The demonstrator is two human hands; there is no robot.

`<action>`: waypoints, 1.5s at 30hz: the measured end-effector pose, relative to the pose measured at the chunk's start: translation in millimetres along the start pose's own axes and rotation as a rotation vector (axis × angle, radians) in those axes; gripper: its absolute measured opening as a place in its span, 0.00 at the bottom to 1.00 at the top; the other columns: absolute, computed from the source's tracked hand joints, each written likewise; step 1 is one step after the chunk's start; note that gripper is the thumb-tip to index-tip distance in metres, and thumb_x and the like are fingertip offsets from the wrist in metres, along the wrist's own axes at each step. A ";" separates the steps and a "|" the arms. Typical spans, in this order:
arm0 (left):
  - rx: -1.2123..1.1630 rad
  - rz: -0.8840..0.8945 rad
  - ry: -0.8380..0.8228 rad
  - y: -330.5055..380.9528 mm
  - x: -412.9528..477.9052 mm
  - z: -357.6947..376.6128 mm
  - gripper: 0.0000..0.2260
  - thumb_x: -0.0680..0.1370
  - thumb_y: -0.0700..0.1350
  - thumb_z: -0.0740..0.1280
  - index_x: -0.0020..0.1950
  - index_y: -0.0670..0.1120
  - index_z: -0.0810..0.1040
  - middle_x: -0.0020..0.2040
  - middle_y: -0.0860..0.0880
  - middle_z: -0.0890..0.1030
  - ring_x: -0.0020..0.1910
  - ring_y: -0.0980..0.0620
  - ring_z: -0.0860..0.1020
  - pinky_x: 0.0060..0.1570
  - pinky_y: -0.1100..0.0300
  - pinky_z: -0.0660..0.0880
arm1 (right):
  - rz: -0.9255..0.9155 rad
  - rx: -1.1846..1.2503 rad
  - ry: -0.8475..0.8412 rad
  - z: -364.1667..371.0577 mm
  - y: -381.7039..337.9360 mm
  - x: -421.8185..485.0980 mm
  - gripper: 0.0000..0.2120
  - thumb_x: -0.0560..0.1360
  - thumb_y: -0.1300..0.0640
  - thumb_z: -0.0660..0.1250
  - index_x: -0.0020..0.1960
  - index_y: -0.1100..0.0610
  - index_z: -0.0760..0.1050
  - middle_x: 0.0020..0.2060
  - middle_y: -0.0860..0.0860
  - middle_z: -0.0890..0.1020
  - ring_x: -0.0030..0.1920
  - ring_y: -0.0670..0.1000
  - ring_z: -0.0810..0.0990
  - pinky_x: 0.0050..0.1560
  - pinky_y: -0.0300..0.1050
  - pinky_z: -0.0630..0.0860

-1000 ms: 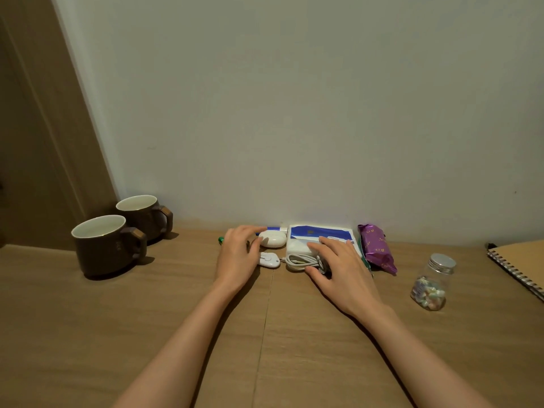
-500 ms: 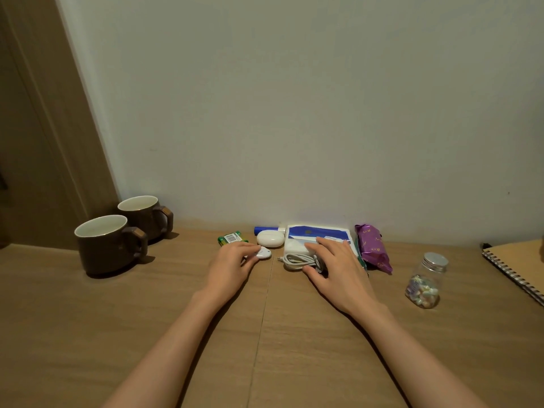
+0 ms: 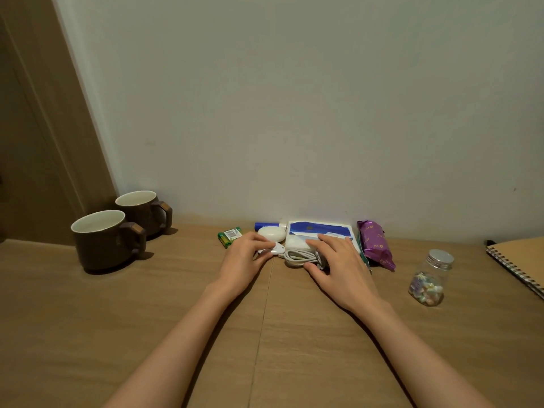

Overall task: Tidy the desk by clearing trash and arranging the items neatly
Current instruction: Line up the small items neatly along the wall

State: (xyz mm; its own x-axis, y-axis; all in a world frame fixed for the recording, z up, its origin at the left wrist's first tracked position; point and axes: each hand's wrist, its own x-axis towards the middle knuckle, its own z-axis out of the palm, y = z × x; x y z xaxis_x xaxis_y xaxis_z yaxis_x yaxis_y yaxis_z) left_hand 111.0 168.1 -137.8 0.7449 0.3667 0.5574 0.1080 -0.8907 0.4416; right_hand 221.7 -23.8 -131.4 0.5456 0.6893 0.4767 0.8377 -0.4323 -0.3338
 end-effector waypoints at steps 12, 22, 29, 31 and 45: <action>-0.060 -0.171 0.158 4.4 0.4 -11.8 0.13 0.79 0.44 0.62 0.63 0.46 0.76 0.60 0.49 0.78 0.61 0.48 0.72 0.57 0.64 0.64 | 0.007 -0.002 -0.004 -1.0 -1.3 0.2 0.23 0.75 0.44 0.65 0.69 0.47 0.70 0.68 0.47 0.71 0.70 0.48 0.65 0.73 0.49 0.59; 0.086 -0.213 -0.060 13.8 1.5 -7.0 0.12 0.81 0.47 0.57 0.58 0.44 0.75 0.56 0.48 0.78 0.63 0.47 0.67 0.58 0.55 0.61 | 0.001 0.003 -0.001 0.0 -0.1 0.0 0.23 0.75 0.45 0.66 0.68 0.47 0.70 0.67 0.48 0.72 0.69 0.49 0.66 0.73 0.50 0.59; 0.171 -0.365 0.080 -13.5 3.1 -14.3 0.21 0.79 0.50 0.60 0.72 0.49 0.65 0.72 0.49 0.67 0.70 0.47 0.61 0.66 0.52 0.58 | 0.006 0.016 0.001 -0.6 -0.1 -0.4 0.23 0.75 0.46 0.67 0.68 0.48 0.71 0.67 0.49 0.73 0.69 0.50 0.66 0.74 0.52 0.58; 0.148 -0.452 0.028 -23.3 1.3 -18.9 0.27 0.77 0.53 0.64 0.74 0.47 0.62 0.73 0.47 0.65 0.72 0.45 0.58 0.69 0.51 0.58 | 0.006 0.009 -0.005 -0.1 0.4 -0.3 0.23 0.75 0.45 0.66 0.68 0.47 0.70 0.67 0.48 0.72 0.70 0.49 0.66 0.74 0.51 0.57; -0.030 -0.351 -0.035 -44.8 13.2 -24.2 0.20 0.78 0.40 0.65 0.70 0.44 0.70 0.68 0.46 0.73 0.67 0.48 0.70 0.66 0.56 0.65 | 0.011 0.003 -0.026 -0.3 2.5 0.1 0.20 0.76 0.44 0.64 0.67 0.42 0.70 0.67 0.45 0.71 0.70 0.46 0.65 0.74 0.51 0.57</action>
State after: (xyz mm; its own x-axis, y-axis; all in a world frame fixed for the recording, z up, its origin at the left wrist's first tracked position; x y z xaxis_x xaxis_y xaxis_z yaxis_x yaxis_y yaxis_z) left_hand 100.1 219.3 -133.2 0.6879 0.6392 0.3438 0.3426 -0.7035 0.6226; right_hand 223.9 -25.0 -131.9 0.5537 0.6994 0.4520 0.8317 -0.4377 -0.3415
